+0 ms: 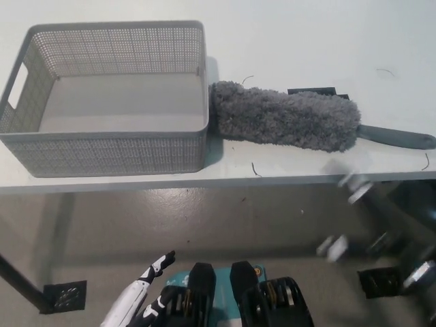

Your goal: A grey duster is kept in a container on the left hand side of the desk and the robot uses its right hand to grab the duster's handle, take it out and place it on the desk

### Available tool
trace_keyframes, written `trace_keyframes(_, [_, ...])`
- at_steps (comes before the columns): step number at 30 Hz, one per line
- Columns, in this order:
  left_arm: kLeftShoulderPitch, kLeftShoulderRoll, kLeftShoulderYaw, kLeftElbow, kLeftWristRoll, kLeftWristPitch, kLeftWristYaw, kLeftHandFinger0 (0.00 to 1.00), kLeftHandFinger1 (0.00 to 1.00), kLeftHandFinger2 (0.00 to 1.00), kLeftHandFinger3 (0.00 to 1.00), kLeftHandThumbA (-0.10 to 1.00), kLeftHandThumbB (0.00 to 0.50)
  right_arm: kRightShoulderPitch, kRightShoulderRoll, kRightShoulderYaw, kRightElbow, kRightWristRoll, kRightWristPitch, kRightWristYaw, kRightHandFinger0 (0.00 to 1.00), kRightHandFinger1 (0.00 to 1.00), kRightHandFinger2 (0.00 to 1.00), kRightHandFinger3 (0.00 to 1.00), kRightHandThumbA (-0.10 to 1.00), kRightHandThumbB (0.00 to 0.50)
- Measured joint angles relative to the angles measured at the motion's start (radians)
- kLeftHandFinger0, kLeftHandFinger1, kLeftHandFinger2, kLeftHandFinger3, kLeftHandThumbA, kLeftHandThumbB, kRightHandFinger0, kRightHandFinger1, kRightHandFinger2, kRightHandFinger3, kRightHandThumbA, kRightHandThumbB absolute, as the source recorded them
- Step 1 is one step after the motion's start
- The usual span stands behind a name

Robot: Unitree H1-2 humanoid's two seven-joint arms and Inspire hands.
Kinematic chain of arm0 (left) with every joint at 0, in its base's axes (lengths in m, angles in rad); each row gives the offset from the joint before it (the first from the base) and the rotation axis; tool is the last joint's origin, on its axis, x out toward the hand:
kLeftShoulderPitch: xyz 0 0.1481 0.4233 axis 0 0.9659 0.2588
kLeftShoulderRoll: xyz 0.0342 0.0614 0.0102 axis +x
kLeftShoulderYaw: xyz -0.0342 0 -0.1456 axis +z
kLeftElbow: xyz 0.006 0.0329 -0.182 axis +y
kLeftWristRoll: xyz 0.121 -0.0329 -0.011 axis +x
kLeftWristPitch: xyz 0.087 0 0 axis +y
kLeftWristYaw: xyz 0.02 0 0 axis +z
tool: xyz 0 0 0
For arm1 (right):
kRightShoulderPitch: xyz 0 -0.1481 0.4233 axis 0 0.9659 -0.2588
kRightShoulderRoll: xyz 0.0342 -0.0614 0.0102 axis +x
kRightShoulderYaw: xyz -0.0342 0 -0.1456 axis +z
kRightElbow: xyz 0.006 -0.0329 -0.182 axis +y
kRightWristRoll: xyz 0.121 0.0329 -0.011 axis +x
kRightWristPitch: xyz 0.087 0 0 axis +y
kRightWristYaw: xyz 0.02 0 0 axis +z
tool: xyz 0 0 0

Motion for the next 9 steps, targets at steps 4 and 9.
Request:
trace_keyframes(4, [0.0,-0.001,0.0,0.006,0.0,0.0,0.0,1.0,1.0,1.0,1.0,1.0,0.121,0.141,0.13,0.092,-0.11,-0.015,-0.015,-0.006,1.0,1.0,1.0,1.0,1.0,0.437])
trace_keyframes(9, [0.0,-0.005,0.0,0.015,0.0,-0.001,0.0,1.0,1.0,1.0,1.0,1.0,0.137,0.274,0.245,0.173,-0.257,-0.048,-0.063,-0.023,1.0,1.0,1.0,1.0,1.0,0.171])
